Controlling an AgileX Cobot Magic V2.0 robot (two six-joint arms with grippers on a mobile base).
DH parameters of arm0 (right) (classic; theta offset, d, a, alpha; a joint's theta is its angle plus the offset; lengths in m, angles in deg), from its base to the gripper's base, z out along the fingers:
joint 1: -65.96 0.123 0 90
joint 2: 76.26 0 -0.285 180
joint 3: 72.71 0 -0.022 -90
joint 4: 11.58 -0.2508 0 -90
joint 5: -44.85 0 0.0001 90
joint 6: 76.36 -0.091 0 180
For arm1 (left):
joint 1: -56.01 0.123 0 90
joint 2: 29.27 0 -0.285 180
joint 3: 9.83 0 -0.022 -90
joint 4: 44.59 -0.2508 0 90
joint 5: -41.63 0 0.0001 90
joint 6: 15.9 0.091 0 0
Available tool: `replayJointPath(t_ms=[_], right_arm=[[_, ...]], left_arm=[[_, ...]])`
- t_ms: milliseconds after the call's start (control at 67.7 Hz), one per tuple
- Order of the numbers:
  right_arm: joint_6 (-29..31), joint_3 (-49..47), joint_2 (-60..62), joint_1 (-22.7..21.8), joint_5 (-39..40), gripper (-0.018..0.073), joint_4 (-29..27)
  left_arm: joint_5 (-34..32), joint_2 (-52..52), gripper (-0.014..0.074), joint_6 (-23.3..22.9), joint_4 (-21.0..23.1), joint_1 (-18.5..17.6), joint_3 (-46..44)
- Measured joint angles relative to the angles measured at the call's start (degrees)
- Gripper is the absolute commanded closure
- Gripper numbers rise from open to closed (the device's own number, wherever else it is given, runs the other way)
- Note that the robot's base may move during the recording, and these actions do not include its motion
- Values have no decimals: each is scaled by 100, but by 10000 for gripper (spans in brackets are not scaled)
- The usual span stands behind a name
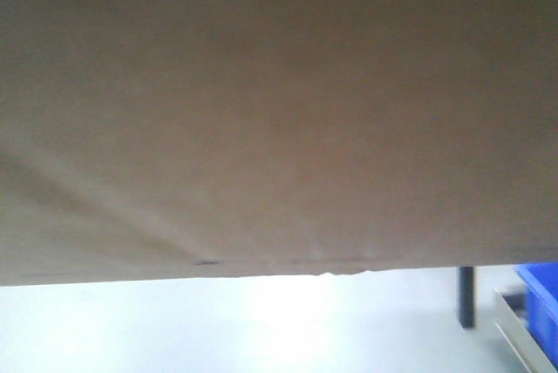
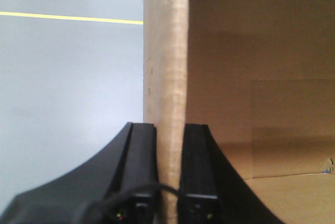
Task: Grab box from left shelf to table start
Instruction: 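Hold the box with both grippers while the base turns away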
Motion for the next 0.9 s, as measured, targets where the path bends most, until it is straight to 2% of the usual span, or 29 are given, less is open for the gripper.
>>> replayJointPath(t_ms=[901], right_arm=[[0,0,0,0,0,501,0]], left_arm=[[0,0,697,0,0,0,0]])
